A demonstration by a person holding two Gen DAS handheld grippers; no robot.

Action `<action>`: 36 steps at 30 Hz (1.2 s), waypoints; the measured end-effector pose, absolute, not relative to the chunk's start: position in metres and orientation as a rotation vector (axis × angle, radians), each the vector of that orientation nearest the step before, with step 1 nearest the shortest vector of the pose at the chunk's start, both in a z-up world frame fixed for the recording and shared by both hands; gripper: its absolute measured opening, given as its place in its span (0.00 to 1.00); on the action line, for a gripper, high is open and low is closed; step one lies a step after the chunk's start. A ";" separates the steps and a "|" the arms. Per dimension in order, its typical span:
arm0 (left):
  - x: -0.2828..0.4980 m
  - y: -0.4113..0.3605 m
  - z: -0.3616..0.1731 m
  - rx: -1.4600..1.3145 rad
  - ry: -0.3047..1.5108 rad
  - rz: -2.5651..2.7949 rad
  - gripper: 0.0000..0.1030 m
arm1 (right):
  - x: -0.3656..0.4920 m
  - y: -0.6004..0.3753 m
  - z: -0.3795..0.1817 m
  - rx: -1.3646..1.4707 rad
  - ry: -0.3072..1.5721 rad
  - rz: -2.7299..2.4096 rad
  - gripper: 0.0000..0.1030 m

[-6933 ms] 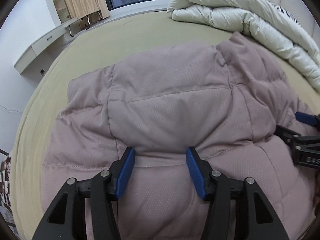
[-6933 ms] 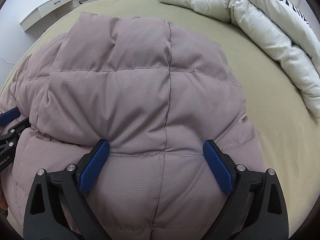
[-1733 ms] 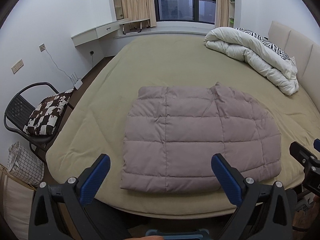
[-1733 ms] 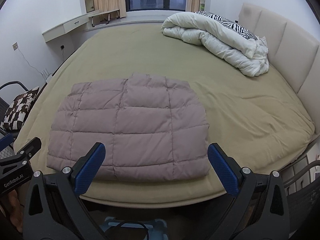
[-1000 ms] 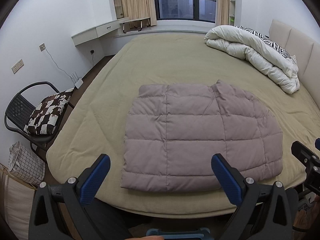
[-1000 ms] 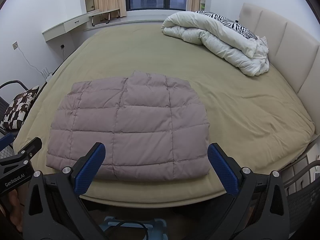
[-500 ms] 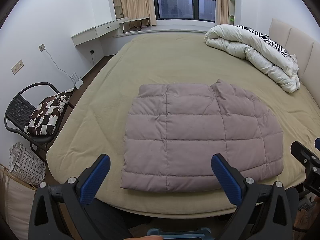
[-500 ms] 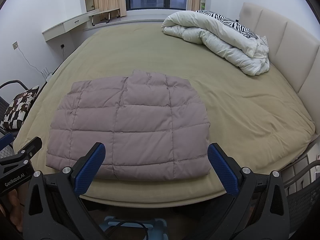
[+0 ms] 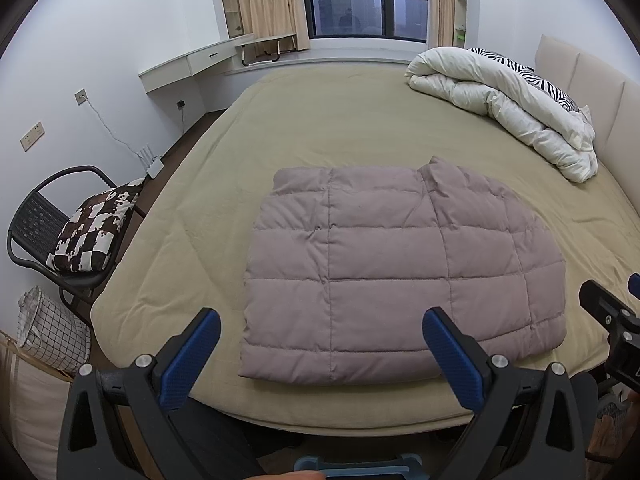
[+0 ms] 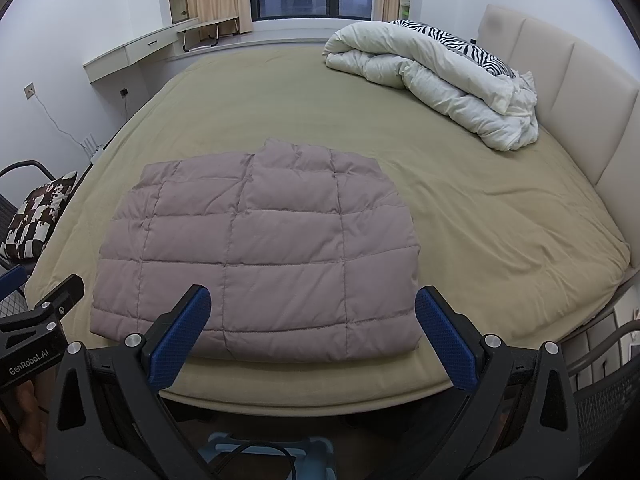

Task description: Fold large clothes

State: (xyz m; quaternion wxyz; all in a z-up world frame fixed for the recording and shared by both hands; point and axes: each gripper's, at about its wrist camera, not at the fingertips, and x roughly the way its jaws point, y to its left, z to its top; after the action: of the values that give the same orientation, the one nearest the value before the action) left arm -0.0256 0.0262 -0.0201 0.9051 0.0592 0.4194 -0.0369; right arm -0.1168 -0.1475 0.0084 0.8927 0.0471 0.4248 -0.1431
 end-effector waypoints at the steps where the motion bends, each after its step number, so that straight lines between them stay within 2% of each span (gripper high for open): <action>1: -0.023 0.029 -0.020 0.126 0.867 -0.080 1.00 | -0.117 -0.148 0.008 0.098 0.882 -0.296 1.00; 36: -0.020 0.040 -0.024 0.134 0.855 -0.108 1.00 | -0.110 -0.156 -0.009 0.095 0.919 -0.284 1.00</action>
State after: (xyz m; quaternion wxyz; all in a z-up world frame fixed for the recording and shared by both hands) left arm -0.0200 0.0396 -0.0235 0.9064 0.0648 0.4141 -0.0522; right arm -0.1100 -0.1564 -0.0089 0.8855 0.0457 0.4418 -0.1366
